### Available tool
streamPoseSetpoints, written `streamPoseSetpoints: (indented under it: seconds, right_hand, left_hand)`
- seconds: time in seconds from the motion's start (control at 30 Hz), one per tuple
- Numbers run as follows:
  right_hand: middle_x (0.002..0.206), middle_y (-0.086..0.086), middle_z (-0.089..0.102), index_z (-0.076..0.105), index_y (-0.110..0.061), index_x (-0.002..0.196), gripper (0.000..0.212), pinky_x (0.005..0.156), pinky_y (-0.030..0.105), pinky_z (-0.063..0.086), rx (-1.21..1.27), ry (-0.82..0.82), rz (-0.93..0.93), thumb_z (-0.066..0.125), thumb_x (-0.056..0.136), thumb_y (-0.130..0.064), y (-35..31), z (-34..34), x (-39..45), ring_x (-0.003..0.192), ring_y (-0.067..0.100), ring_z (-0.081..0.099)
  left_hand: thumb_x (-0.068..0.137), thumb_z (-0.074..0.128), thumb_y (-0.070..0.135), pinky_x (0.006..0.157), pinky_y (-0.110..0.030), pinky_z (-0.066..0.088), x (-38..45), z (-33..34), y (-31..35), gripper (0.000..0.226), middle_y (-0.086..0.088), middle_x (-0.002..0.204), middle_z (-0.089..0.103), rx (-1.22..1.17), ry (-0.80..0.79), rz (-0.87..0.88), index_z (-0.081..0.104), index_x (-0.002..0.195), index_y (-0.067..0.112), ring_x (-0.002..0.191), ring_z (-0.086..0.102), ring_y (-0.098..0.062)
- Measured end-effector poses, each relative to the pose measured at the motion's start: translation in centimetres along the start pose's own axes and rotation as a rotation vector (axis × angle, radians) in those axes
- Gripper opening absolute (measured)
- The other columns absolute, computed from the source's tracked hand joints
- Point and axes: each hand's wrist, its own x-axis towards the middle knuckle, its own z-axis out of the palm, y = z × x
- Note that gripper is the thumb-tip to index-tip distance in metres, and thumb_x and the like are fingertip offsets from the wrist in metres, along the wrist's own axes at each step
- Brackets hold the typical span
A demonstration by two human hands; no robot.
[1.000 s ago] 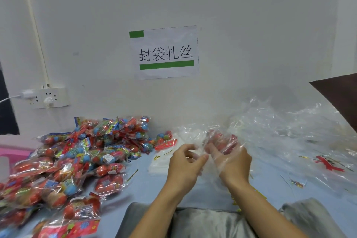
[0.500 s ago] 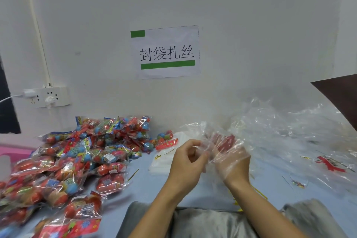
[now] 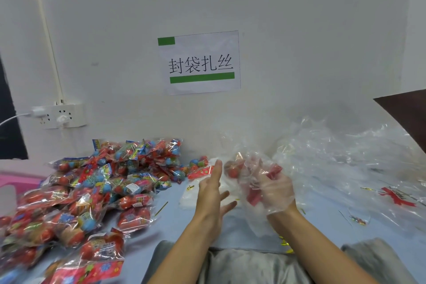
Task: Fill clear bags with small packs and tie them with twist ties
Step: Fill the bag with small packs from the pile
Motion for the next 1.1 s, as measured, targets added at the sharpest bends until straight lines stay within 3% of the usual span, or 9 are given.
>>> streamPoseSetpoints:
  seconds: [0.1,0.23,0.43,0.57,0.73,0.87,0.93,1.03,1.1]
  right_hand:
    - [0.059,0.006,0.071,0.073,-0.018,0.07,0.023,0.04,0.022,0.047,-0.045,-0.14,-0.033,0.081,0.08,-0.037,0.2,0.2,-0.5,0.046,0.015,0.066]
    - [0.055,0.004,0.069,0.069,-0.03,0.057,0.024,0.039,0.021,0.046,-0.071,-0.153,-0.106,0.082,0.076,-0.039,0.2,0.3,-1.1,0.041,0.016,0.063]
    - [0.048,-0.008,0.064,0.062,-0.011,0.075,0.028,0.038,0.011,0.041,-0.139,0.09,-0.073,0.075,0.089,-0.031,-0.5,-0.4,-0.6,0.042,0.004,0.061]
    - [0.062,0.004,0.054,0.055,-0.005,0.07,0.04,0.044,0.022,0.046,-0.003,0.055,0.204,0.057,0.103,-0.029,-0.9,-0.6,-0.2,0.042,0.011,0.056]
    - [0.033,-0.002,0.049,0.055,-0.01,0.026,0.079,0.028,0.013,0.036,0.351,-0.122,0.497,0.058,0.1,-0.038,-2.7,-0.9,-1.0,0.025,0.006,0.048]
    - [0.04,-0.003,0.057,0.065,-0.011,0.06,0.049,0.035,0.019,0.045,0.385,-0.109,0.494,0.054,0.103,-0.031,-0.9,-1.4,0.1,0.031,0.007,0.055]
    - [0.047,-0.005,0.059,0.063,-0.013,0.061,0.044,0.047,0.022,0.05,0.34,-0.02,0.431,0.064,0.097,-0.039,-0.2,-1.6,0.9,0.036,0.006,0.056]
    - [0.053,-0.001,0.065,0.067,-0.012,0.051,0.039,0.07,0.014,0.057,0.391,-0.095,0.489,0.087,0.069,-0.04,-0.6,-1.5,0.5,0.042,0.01,0.062]
    - [0.059,0.005,0.07,0.072,-0.013,0.068,0.024,0.065,0.03,0.062,0.166,-0.097,0.292,0.086,0.078,-0.029,-0.3,-1.3,0.5,0.049,0.016,0.066]
  left_hand:
    - [0.064,0.072,0.064,0.079,-0.042,0.058,0.0,0.3,0.0,0.063,-0.012,0.11,0.073,-0.033,-0.138,-0.008,0.075,0.107,0.018,0.093,0.071,-0.028]
    - [0.067,0.072,0.053,0.075,-0.039,0.056,0.4,0.8,-0.7,0.068,-0.014,0.089,0.07,0.034,-0.136,0.013,0.071,0.108,0.0,0.078,0.066,-0.028]
    - [0.095,0.063,0.041,0.063,-0.03,0.057,0.1,0.6,-1.3,0.053,-0.015,0.086,0.074,0.234,-0.215,0.01,0.063,0.109,-0.01,0.073,0.073,-0.025]
    - [0.095,0.055,0.054,0.063,-0.034,0.056,0.1,0.7,-0.9,0.056,-0.013,0.077,0.069,0.186,-0.171,-0.036,0.068,0.095,-0.001,0.061,0.067,-0.022]
    - [0.097,0.063,0.028,0.06,-0.027,0.052,0.1,0.3,-1.2,0.028,-0.009,0.073,0.062,0.333,-0.256,0.032,0.063,0.091,0.0,0.058,0.062,-0.019]
    - [0.099,0.061,0.024,0.057,-0.026,0.05,0.0,-0.1,-1.1,0.028,-0.003,0.063,0.065,0.409,-0.318,0.084,0.064,0.076,0.007,0.056,0.06,-0.018]
    - [0.098,0.059,0.033,0.059,-0.026,0.049,-0.1,-0.2,-0.9,0.033,-0.004,0.069,0.069,0.524,-0.282,0.123,0.068,0.077,0.01,0.06,0.062,-0.017]
    - [0.091,0.063,0.051,0.066,-0.021,0.045,0.0,-0.2,-0.6,0.034,0.0,0.092,0.067,0.66,0.012,0.3,0.061,0.094,0.017,0.077,0.062,-0.015]
    - [0.087,0.068,0.049,0.079,-0.02,0.045,0.4,-0.8,0.0,0.043,0.007,0.112,0.059,0.621,0.137,0.437,0.053,0.117,0.023,0.099,0.058,-0.015]
